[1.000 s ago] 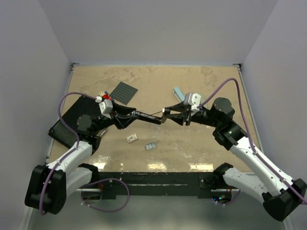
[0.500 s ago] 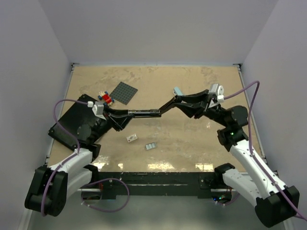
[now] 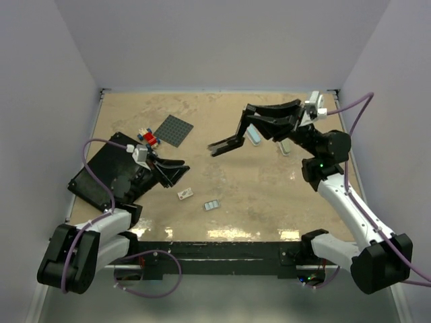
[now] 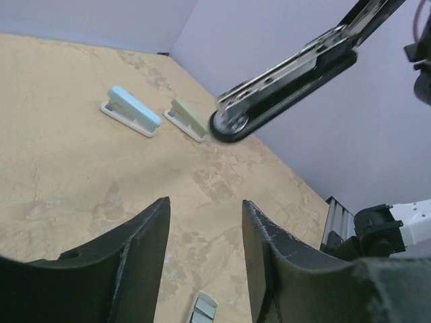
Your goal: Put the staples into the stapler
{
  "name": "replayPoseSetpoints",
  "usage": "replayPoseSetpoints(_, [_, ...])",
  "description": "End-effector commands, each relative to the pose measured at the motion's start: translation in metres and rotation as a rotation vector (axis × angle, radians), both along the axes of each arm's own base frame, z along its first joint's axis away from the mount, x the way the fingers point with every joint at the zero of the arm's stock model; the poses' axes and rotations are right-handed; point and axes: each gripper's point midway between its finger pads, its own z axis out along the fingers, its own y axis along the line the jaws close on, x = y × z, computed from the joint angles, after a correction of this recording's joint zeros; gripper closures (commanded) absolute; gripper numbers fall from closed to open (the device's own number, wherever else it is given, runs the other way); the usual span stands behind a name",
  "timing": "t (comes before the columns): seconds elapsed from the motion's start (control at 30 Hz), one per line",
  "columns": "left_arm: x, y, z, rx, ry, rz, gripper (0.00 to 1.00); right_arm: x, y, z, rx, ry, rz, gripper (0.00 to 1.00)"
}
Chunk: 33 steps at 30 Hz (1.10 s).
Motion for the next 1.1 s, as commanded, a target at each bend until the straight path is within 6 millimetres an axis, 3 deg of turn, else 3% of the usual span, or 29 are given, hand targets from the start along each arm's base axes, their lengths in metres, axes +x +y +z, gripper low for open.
replayPoseSetpoints(0.0, [0.0, 0.003, -0.002, 0.042, -0.049, 0.011, 0.44, -0.02, -0.026, 0.096, 0.129, -0.307, -0.11, 1.0])
replayPoseSetpoints(0.1, [0.004, 0.002, 0.002, 0.07, -0.074, 0.01, 0.34, -0.01, -0.022, 0.09, 0.082, -0.288, -0.114, 1.0])
replayPoseSetpoints(0.3, [0.015, -0.017, 0.038, 0.17, -0.231, -0.049, 0.25, 0.001, -0.013, 0.073, -0.003, -0.254, -0.09, 1.0])
replayPoseSetpoints(0.33, [0.015, -0.03, 0.057, 0.175, -0.29, -0.082, 0.24, 0.001, -0.011, 0.07, -0.016, -0.253, -0.082, 1.0])
replayPoseSetpoints(0.43, [0.012, -0.061, 0.087, 0.189, -0.412, -0.157, 0.22, 0.002, -0.008, 0.06, -0.035, -0.229, -0.059, 1.0])
replayPoseSetpoints(0.6, [0.005, -0.09, 0.129, 0.106, -0.569, -0.287, 0.17, -0.004, 0.001, 0.043, -0.063, -0.192, 0.017, 1.0])
replayPoseSetpoints(0.9, [0.012, -0.145, 0.163, 0.097, -0.735, -0.458, 0.11, -0.008, 0.011, 0.027, -0.089, -0.155, 0.08, 1.0])
replayPoseSetpoints(1.07, [-0.001, -0.17, 0.157, 0.068, -0.756, -0.592, 0.14, -0.011, 0.017, 0.023, -0.091, -0.145, 0.104, 1.0])
